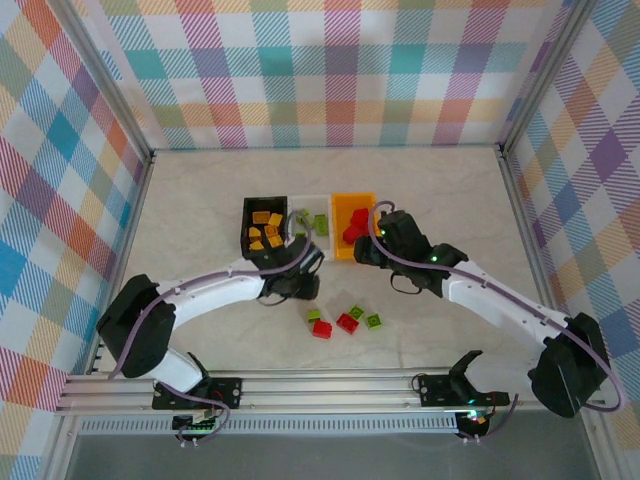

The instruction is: Sort the legos into containers by color

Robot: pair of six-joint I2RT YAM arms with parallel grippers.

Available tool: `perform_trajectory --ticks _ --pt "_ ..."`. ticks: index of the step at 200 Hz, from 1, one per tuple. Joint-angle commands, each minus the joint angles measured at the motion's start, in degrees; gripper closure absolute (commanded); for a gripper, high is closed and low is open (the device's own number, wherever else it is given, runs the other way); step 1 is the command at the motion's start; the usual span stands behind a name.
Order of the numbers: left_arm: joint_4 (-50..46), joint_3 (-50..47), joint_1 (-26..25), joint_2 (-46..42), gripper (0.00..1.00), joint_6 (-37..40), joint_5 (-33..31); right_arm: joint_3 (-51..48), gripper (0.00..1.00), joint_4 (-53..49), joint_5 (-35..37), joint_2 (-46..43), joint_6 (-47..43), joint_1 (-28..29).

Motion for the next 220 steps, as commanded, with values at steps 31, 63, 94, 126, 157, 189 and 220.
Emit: perform_trajectory --ticks 31,63,94,126,157,189,220 --pt "0.7 24.6 3.3 14.8 0.56 6.5 0.8 -6.2 0.26 -2.6 1.9 -4.8 3.7 -0.4" --pt "-1.1 38.0 6.1 24.6 0.56 7.3 0.6 -7.6 0.26 -3.0 0.9 -5.9 4.2 -0.4" --pt "-3.7 49.4 7.2 32.9 0.56 7.4 1.2 -7.8 0.25 -3.6 0.6 -6.6 4.0 -0.4" --pt "-7.5 58.8 7.2 39.6 0.43 7.2 2.3 -7.9 0.25 -4.2 0.1 -6.8 3.9 -0.5" --pt "-7.6 60.5 7.2 38.0 0.18 6.3 3.6 -7.9 0.23 -4.3 -1.5 -6.3 2.9 -0.5" --pt "-4.1 54.7 7.1 29.5 0.06 4.8 5.9 -7.7 0.23 -3.8 -5.0 -4.7 1.8 -0.4" --pt "3.1 38.6 6.8 14.2 0.00 2.3 8.5 -7.9 0.25 -2.5 -9.7 -1.7 0.4 0.7"
